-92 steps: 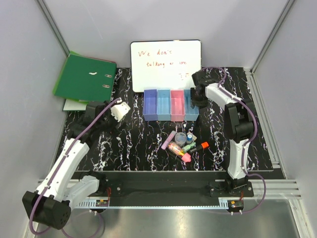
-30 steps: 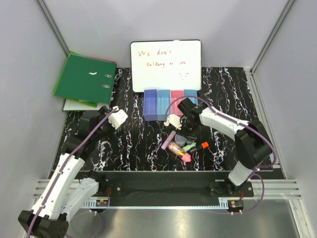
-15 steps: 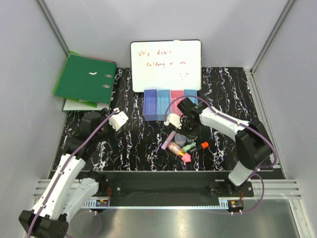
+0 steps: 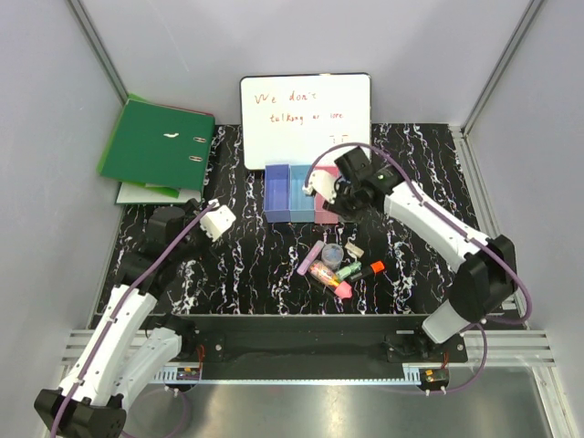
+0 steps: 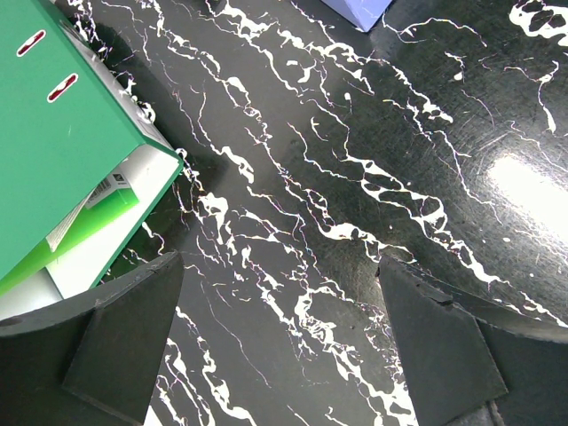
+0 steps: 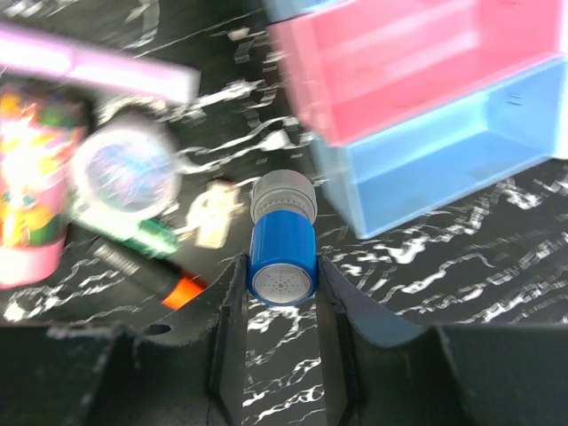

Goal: Sort the stationery into containers
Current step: Pick up the stationery from the center of the board, then place the stationery in the storage box.

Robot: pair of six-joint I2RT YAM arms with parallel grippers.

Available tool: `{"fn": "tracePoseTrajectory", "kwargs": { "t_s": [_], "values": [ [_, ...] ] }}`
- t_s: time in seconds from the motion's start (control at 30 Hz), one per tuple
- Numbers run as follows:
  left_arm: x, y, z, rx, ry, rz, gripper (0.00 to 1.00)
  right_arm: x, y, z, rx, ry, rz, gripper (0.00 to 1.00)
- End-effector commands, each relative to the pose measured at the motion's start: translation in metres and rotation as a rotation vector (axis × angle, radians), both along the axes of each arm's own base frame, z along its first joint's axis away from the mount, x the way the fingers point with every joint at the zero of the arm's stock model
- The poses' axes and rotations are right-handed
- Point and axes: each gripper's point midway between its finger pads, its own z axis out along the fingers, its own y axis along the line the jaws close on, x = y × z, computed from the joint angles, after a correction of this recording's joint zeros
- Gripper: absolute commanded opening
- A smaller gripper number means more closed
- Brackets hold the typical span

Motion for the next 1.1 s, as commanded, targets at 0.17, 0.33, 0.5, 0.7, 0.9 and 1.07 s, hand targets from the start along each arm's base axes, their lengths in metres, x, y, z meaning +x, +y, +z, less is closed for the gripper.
{"fn": "tracePoseTrajectory", "kwargs": {
  "t_s": [0.17, 0.33, 0.5, 0.7, 0.9, 1.07],
  "values": [
    [0.0, -0.006, 0.0, -0.026, -0.014, -0.018, 0.99, 0.126, -0.028, 0.041, 0.14, -0.103, -0.329, 0.0],
    [0.003, -0.008, -0.003, -0.027, -0.007, -0.021, 0.99, 0.15, -0.031, 0.03, 0.166, -0.041, -0.352, 0.0],
    [0.01, -0.01, -0.009, -0.023, 0.006, -0.021, 0.99, 0.161, -0.015, 0.003, 0.189, 0.027, -0.322, 0.0],
    [0.016, -0.012, -0.007, -0.014, 0.005, -0.033, 0.99, 0.17, -0.013, -0.034, 0.148, 0.075, -0.31, 0.0],
    [0.018, -0.012, -0.009, -0.01, 0.009, -0.036, 0.99, 0.172, -0.015, -0.059, 0.124, 0.094, -0.316, 0.0],
    [0.018, -0.013, -0.012, -0.009, 0.015, -0.04, 0.99, 0.179, -0.018, -0.067, 0.11, 0.083, -0.323, 0.0]
  ]
}}
